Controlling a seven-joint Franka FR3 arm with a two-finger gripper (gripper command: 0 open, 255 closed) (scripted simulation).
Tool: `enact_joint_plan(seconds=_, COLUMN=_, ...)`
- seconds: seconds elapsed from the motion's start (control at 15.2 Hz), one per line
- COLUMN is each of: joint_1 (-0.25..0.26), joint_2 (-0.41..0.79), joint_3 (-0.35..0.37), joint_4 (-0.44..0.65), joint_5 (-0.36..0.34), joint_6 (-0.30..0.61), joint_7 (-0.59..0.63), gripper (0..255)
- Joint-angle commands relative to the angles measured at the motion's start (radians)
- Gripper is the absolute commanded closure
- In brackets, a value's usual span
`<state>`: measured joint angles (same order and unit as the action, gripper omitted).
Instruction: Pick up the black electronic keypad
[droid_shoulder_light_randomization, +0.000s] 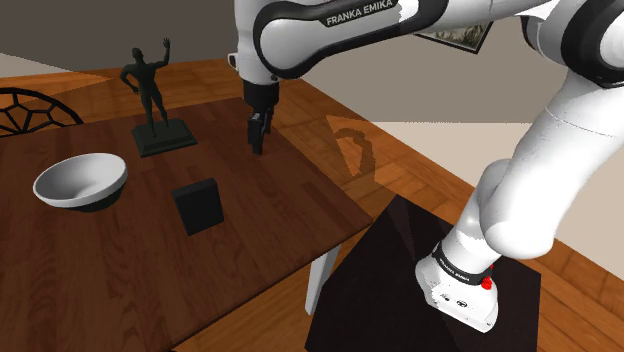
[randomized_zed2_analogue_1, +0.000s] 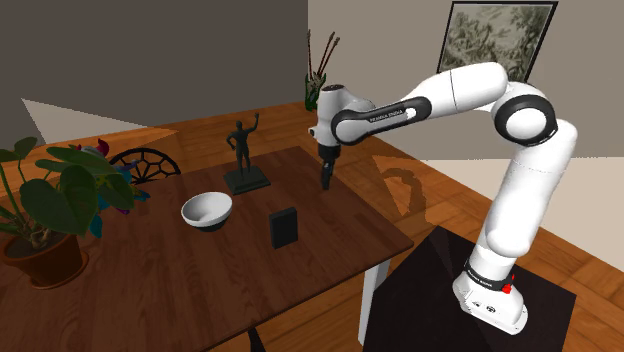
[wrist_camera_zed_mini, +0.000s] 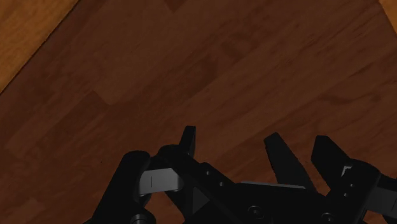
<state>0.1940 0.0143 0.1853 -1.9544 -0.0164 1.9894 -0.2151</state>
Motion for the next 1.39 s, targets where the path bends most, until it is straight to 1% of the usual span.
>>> enact_joint_plan(seconds=0.0, joint_1=0.014, joint_2=0.062, joint_3=0.014, joint_4=0.047, joint_5=-0.012, joint_6=0.008, joint_7=-0.019, gripper=0)
enact_joint_plan(seconds=0.59, joint_1=0.103, joint_2=0.36, joint_3=0.071, joint_4=0.305, joint_5=-0.092, joint_6=0.011, joint_7=-0.085, gripper=0)
enact_joint_plan(seconds=0.66, joint_1=0.11, joint_2=0.379, joint_3=0.074, joint_4=0.323, joint_5=-0.097, joint_6=0.009, joint_7=-0.09, gripper=0)
enact_joint_plan(seconds=1.12, joint_1=0.112, joint_2=0.412, joint_3=0.068, joint_4=0.276, joint_5=-0.109, joint_6=0.089, joint_7=-0.082, gripper=0)
enact_joint_plan(seconds=1.25, joint_1=0.112, joint_2=0.415, joint_3=0.068, joint_4=0.272, joint_5=-0.11, joint_6=0.096, joint_7=-0.082, gripper=0)
enact_joint_plan(seconds=1.32, joint_1=0.113, joint_2=0.415, joint_3=0.068, joint_4=0.272, joint_5=-0.11, joint_6=0.095, joint_7=-0.081, gripper=255)
